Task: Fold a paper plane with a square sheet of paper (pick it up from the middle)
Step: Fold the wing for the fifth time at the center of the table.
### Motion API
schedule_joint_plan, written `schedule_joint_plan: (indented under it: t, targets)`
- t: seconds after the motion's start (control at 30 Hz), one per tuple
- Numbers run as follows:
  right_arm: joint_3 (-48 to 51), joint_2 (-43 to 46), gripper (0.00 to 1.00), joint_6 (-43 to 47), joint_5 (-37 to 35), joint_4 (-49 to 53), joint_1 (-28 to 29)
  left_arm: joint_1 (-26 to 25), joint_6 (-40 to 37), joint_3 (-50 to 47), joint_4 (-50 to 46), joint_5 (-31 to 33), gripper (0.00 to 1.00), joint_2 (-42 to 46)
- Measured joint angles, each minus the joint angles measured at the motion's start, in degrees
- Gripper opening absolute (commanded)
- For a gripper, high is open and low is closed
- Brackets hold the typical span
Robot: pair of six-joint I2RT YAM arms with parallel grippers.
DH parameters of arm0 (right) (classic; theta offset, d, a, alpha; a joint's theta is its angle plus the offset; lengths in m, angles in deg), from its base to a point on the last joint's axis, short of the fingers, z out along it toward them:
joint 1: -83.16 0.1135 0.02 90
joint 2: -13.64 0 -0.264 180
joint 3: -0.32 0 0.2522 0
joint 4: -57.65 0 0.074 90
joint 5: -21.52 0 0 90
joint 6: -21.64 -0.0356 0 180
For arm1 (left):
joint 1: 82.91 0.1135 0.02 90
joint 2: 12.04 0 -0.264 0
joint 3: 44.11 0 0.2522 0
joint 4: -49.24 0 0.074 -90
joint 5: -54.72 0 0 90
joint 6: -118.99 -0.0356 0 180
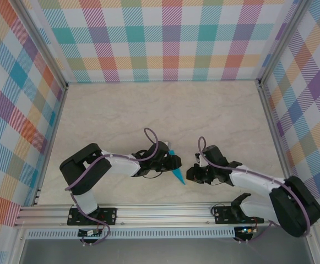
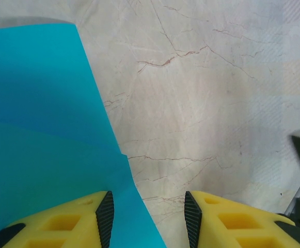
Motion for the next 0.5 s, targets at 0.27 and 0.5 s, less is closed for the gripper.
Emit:
schedule_joint_plan:
  t: [0.27, 0.5]
  targets:
    - [-0.07, 1.9, 0.12, -2.6, 3.37, -4.31, 0.0, 0.0, -0.02, 0.0, -0.02, -0.02, 0.43, -0.02]
    - [-1.05, -5.77, 0.12, -5.53, 7.82, -10.54, 0.0, 0.0, 0.0, 0.07, -0.09, -0.04, 0.43, -0.11]
